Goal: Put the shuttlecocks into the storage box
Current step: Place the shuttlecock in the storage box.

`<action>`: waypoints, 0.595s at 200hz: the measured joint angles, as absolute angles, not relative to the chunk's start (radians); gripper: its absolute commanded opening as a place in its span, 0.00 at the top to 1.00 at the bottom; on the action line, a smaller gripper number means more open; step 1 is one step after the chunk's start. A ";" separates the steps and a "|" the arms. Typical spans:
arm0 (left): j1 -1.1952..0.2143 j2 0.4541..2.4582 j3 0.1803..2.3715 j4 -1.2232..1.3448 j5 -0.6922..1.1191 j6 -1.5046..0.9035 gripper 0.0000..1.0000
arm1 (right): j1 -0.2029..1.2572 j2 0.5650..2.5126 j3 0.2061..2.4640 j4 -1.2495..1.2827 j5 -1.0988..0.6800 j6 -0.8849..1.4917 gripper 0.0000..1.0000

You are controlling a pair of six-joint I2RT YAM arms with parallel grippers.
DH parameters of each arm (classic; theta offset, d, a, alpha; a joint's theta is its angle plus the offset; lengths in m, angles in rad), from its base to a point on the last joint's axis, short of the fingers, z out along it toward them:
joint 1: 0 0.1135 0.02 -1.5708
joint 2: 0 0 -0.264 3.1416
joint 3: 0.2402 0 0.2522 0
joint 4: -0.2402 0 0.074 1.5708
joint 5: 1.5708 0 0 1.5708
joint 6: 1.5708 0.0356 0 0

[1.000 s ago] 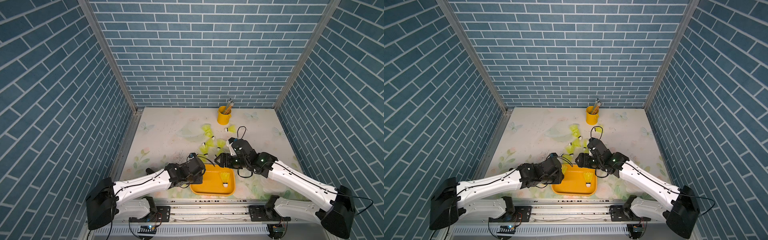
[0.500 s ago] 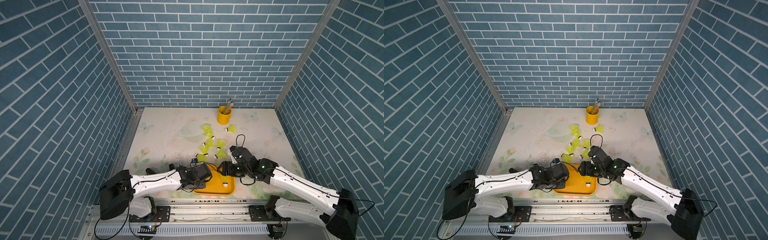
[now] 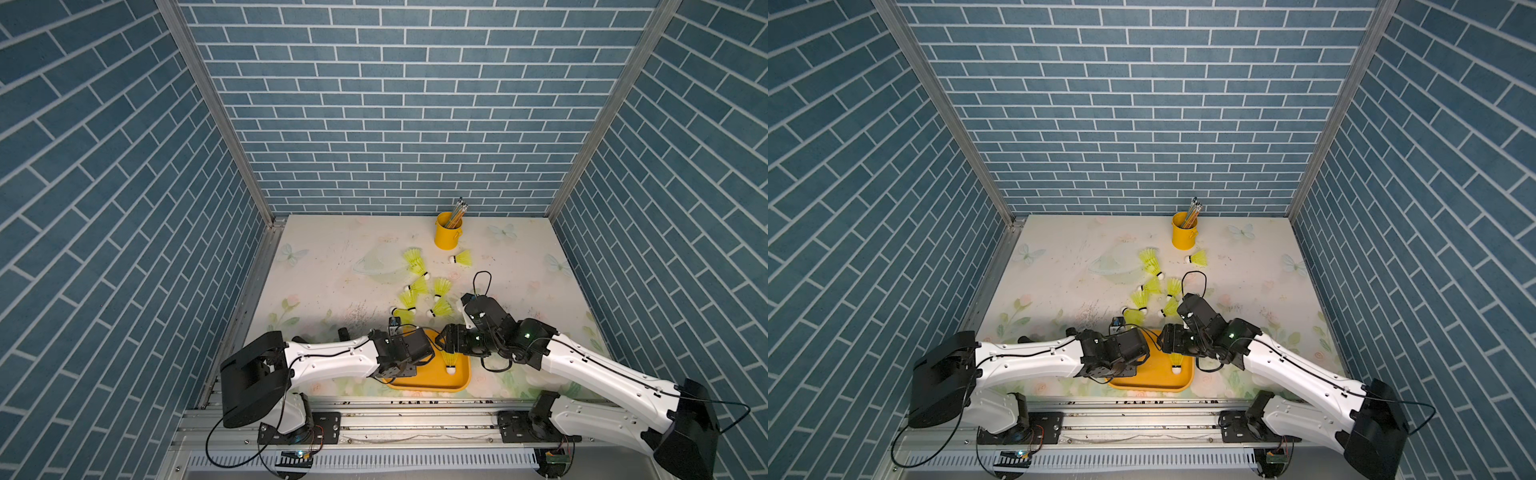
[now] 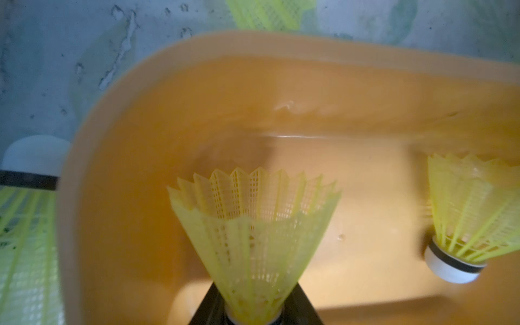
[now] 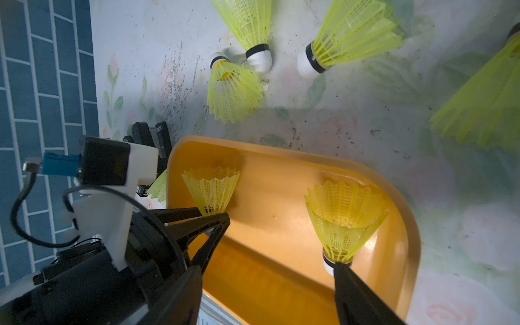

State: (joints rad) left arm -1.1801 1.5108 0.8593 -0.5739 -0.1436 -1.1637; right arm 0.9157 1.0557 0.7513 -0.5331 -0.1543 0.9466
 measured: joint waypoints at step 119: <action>-1.194 1.549 0.902 -0.639 -0.207 -1.171 0.50 | 0.916 0.991 0.726 -0.588 -0.198 0.970 0.24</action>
